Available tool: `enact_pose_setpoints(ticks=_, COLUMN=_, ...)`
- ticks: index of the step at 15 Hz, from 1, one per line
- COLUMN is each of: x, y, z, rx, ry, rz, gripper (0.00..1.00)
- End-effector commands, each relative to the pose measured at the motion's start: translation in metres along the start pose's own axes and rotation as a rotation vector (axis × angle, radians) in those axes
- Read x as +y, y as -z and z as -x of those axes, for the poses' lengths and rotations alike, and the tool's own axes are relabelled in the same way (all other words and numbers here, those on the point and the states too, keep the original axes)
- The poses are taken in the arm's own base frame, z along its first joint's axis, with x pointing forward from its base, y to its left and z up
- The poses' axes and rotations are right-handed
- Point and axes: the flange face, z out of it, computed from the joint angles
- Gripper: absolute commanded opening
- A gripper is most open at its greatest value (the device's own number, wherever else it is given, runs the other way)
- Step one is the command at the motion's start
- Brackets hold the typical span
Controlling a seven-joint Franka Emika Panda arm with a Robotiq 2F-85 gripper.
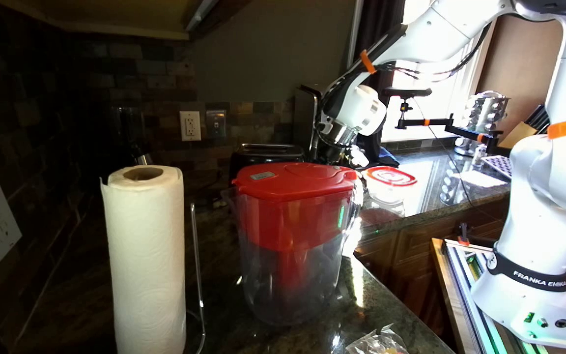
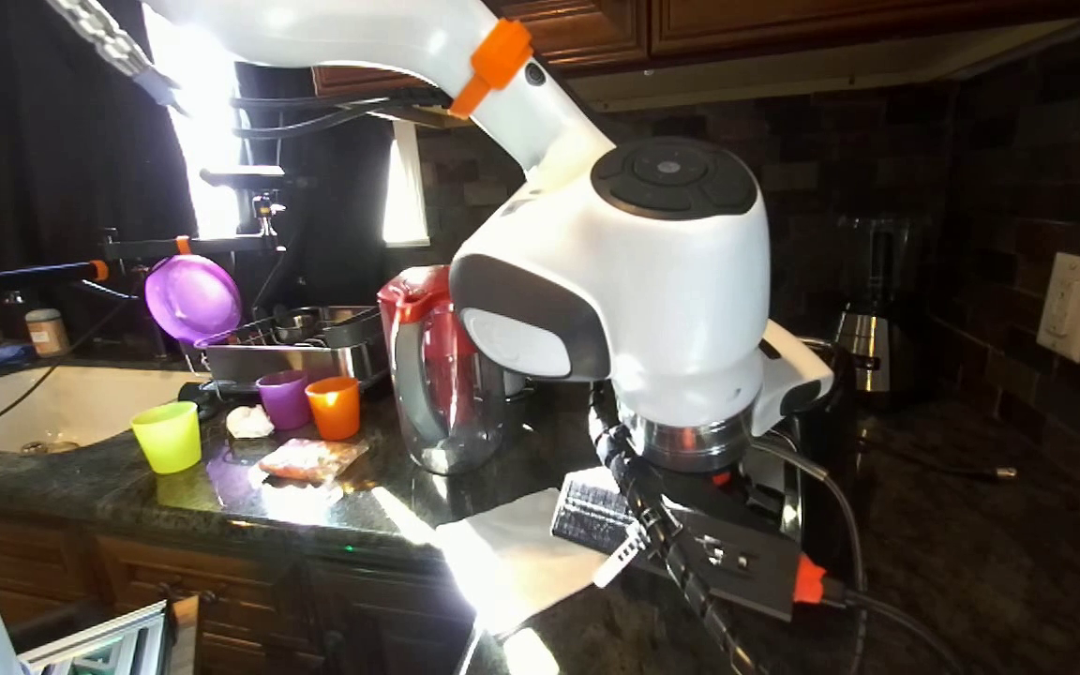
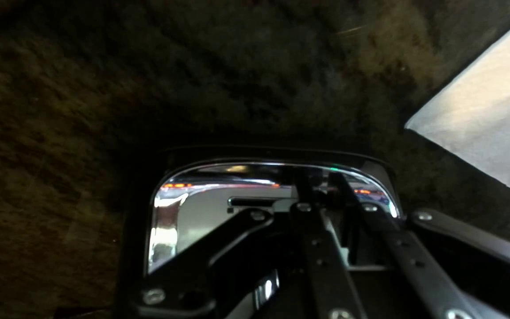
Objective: Push the toaster lever up
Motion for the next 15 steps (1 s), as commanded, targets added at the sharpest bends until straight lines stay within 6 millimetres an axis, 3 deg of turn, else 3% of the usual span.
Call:
enact_pose_setpoints(ticks=1, x=-0.0210, y=-0.0081, z=0.0026, rx=-0.010, ry=-0.001, rz=-0.058, gripper=0.04)
enact_pose_setpoints(ticks=7, x=-0.0209, y=-0.0077, z=0.0024, rx=-0.012, ry=-0.003, rz=-0.052, gripper=0.05)
enact_pose_setpoints(ticks=8, x=-0.0208, y=-0.0072, z=0.0024, rx=-0.011, ry=-0.003, rz=-0.049, gripper=0.39)
enact_pose_setpoints(ticks=10, x=-0.0216, y=-0.0065, z=0.0026, rx=-0.010, ry=-0.002, rz=-0.048, gripper=0.43)
enact_pose_setpoints(ticks=15, x=-0.0288, y=-0.0070, z=0.0033, rx=-0.019, ry=0.006, rz=-0.052, gripper=0.80)
